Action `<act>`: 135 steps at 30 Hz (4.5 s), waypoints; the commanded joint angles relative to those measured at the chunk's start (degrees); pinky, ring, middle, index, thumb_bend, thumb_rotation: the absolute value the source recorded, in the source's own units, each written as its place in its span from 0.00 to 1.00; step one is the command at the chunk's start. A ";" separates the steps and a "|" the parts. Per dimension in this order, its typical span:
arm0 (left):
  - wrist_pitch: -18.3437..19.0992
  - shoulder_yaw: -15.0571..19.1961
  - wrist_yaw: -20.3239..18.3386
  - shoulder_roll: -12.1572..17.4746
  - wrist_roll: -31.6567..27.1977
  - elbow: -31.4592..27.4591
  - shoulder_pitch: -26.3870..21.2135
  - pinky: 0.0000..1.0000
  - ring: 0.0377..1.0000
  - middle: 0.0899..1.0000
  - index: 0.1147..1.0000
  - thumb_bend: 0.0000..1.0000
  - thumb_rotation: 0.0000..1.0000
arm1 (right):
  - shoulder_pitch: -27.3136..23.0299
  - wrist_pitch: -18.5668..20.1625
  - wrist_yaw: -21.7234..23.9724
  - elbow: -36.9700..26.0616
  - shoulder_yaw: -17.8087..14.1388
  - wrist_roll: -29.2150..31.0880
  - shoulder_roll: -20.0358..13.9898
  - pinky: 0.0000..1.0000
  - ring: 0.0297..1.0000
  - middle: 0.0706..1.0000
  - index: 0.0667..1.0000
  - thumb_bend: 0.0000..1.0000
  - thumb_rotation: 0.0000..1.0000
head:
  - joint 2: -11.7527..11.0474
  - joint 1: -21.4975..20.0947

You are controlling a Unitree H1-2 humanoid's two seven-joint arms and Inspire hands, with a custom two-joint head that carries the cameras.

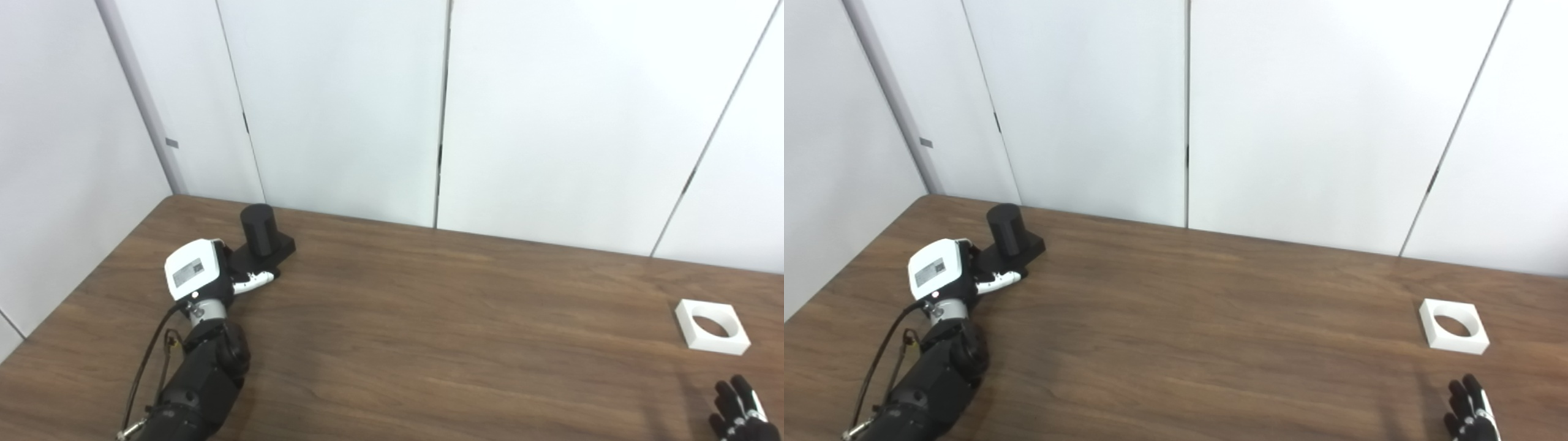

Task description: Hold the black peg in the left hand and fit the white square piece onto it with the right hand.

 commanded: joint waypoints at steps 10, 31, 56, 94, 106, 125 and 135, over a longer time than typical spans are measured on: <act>-3.10 1.14 1.58 1.01 -2.41 -0.53 -1.26 0.86 0.81 0.68 0.41 0.53 0.06 | 0.94 0.67 -0.39 -1.58 0.58 0.44 1.06 1.00 1.00 0.98 1.00 0.49 1.00 | 0.23 0.05; -6.37 -0.92 -11.90 -2.26 -6.18 -29.22 14.07 0.67 0.76 0.70 0.42 0.52 0.05 | 0.66 1.53 -1.88 -3.01 1.66 -1.38 1.43 1.00 1.00 1.00 1.00 0.41 1.00 | 2.39 -5.26; -12.64 -16.95 -28.97 -10.61 -1.03 -53.36 33.79 0.77 0.81 0.74 0.42 0.52 0.05 | 0.23 5.87 -5.39 -5.78 3.95 -5.16 2.54 1.00 0.97 0.92 0.96 0.45 1.00 | 10.79 -15.67; -15.22 -21.79 -36.18 -7.47 16.19 -54.80 36.41 0.96 0.86 0.77 0.42 0.52 0.05 | -0.53 11.11 -5.44 -9.00 5.27 -5.36 1.32 1.00 0.97 0.92 0.95 0.53 0.91 | 15.32 -18.71; -15.98 -21.08 -35.11 -7.10 15.07 -54.28 37.50 0.92 0.85 0.76 0.42 0.52 0.05 | -0.44 11.77 -6.28 -11.48 4.62 -7.34 1.35 1.00 0.95 0.90 0.89 0.60 0.59 | 11.96 -22.14; -19.95 -20.65 -29.98 -6.79 13.35 -48.40 38.21 0.89 0.84 0.75 0.42 0.52 0.05 | -16.59 19.17 -1.55 -5.24 4.79 -24.60 -15.10 0.97 0.99 0.98 0.98 0.80 0.33 | 1.99 -29.89; -20.44 -20.88 -29.11 -6.96 13.47 -47.37 38.26 0.90 0.84 0.75 0.42 0.52 0.05 | -27.89 25.40 4.03 0.55 7.15 -33.11 -24.91 0.96 1.00 1.00 0.97 0.92 0.22 | 0.82 -30.43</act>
